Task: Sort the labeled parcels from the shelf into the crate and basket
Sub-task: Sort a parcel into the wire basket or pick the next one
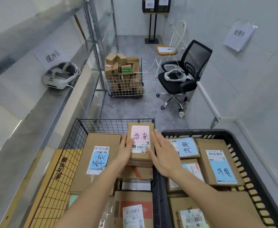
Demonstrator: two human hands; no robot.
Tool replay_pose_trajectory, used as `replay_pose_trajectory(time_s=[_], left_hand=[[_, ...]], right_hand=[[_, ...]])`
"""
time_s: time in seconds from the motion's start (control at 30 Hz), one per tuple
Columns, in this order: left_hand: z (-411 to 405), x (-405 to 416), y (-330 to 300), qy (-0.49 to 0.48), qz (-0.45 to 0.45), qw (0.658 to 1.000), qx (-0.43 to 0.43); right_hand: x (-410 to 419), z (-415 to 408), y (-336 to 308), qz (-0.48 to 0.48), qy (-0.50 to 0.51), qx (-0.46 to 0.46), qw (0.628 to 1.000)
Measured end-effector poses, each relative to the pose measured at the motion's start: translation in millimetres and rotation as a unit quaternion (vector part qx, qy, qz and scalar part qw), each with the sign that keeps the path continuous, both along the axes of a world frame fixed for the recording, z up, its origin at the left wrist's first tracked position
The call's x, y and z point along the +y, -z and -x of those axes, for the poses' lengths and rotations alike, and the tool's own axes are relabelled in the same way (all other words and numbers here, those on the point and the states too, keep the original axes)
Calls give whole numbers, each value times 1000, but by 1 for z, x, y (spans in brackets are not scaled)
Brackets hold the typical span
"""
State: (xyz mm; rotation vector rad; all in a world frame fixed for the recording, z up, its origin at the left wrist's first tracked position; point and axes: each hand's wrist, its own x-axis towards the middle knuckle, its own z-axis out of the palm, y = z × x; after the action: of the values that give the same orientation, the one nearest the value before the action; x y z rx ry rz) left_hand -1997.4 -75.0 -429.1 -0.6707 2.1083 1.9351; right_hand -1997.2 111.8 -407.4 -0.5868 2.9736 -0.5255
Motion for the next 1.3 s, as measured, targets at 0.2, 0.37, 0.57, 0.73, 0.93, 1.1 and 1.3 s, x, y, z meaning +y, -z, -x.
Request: replay_pose_trajectory(time_s=[0.2, 0.37, 0.57, 0.73, 0.93, 1.1, 1.3], left_hand=[[-19, -11, -35, -13, 60, 998, 23], [-62, -61, -72, 11, 208, 976, 71], [-145, -145, -135, -23, 429, 900, 76], [-245, -201, -197, -103, 529, 841, 55], [-399, -224, -258, -204, 558, 805, 18], [-498, -202, -270, -256, 547, 797, 10], [-508, -154, -269, -246, 535, 808, 1]], right_hand=[[5, 5, -19, -40, -17, -9, 999], [-21, 7, -48, -60, -68, 35, 995], [-107, -25, -103, -45, -171, 59, 983], [-197, -84, -161, 7, -271, 95, 958], [-266, -212, -223, 69, -374, 115, 918], [-255, -304, -246, 81, -424, 104, 896], [-196, -305, -236, 61, -406, 94, 907]])
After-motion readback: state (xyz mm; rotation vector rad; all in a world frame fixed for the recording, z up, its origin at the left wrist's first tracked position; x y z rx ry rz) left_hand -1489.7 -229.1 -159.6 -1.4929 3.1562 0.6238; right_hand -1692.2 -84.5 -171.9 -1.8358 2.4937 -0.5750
